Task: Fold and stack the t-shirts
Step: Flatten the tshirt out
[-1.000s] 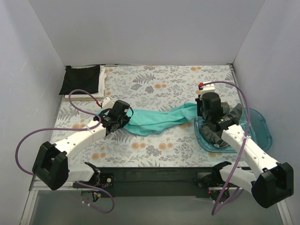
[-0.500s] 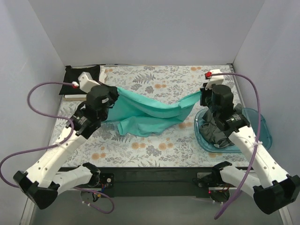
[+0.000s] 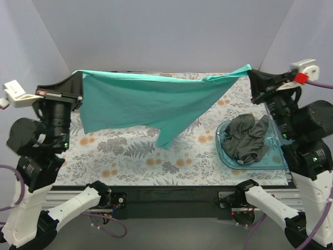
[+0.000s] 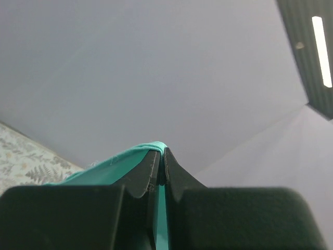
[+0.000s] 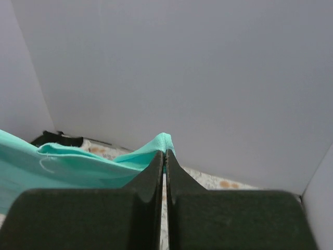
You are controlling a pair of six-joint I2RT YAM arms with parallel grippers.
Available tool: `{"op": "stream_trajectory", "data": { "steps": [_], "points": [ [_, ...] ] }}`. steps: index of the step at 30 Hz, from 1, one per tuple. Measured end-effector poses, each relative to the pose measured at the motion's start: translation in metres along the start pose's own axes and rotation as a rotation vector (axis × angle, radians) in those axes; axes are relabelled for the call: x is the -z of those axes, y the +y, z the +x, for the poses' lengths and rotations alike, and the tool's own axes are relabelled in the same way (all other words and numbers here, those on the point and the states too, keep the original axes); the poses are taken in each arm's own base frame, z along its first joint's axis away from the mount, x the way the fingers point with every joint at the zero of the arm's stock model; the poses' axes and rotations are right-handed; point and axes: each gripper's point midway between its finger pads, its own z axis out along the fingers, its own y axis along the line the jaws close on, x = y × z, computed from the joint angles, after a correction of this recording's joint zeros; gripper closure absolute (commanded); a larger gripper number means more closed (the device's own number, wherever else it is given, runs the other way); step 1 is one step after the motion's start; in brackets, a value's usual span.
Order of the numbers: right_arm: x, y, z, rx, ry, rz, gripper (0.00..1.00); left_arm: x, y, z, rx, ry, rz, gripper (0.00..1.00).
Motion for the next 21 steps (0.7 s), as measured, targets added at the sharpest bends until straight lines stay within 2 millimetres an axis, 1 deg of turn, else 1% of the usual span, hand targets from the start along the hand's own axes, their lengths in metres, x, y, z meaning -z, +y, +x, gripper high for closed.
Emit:
{"op": "stream_trajectory", "data": {
  "steps": [2,3,4,7,9,11,13,16,19,21],
  "points": [
    [0.012,0.006,-0.030,-0.004,-0.061,-0.039,0.99,0.013,-0.014,-0.022,0.028,-0.021,0.059,1.00],
    [0.021,0.009,-0.049,-0.005,-0.105,-0.058,0.99,0.021,-0.022,-0.034,0.044,-0.031,0.094,1.00],
    [0.027,0.010,-0.061,-0.007,-0.133,-0.071,0.99,0.030,-0.030,-0.047,0.060,-0.041,0.131,1.00],
    [0.058,0.020,-0.104,-0.016,-0.239,-0.134,0.99,0.055,-0.057,-0.081,0.104,-0.065,0.251,1.00],
    [0.079,0.026,-0.128,-0.026,-0.304,-0.176,0.99,0.071,-0.073,-0.102,0.128,-0.079,0.329,1.00],
    [0.095,0.030,-0.144,-0.029,-0.349,-0.205,0.99,0.083,-0.084,-0.115,0.141,-0.086,0.386,1.00],
    [0.107,0.033,-0.154,-0.035,-0.380,-0.227,0.99,0.091,-0.092,-0.123,0.146,-0.089,0.426,1.00],
    [0.111,0.034,-0.158,-0.043,-0.390,-0.237,0.99,0.092,-0.094,-0.122,0.138,-0.082,0.440,1.00],
    [0.104,0.034,-0.153,-0.047,-0.367,-0.234,0.99,0.081,-0.090,-0.112,0.114,-0.083,0.406,1.00],
    [0.091,0.033,-0.144,-0.052,-0.338,-0.219,0.99,0.061,-0.078,-0.098,0.088,-0.089,0.331,1.00]
  ]
}}
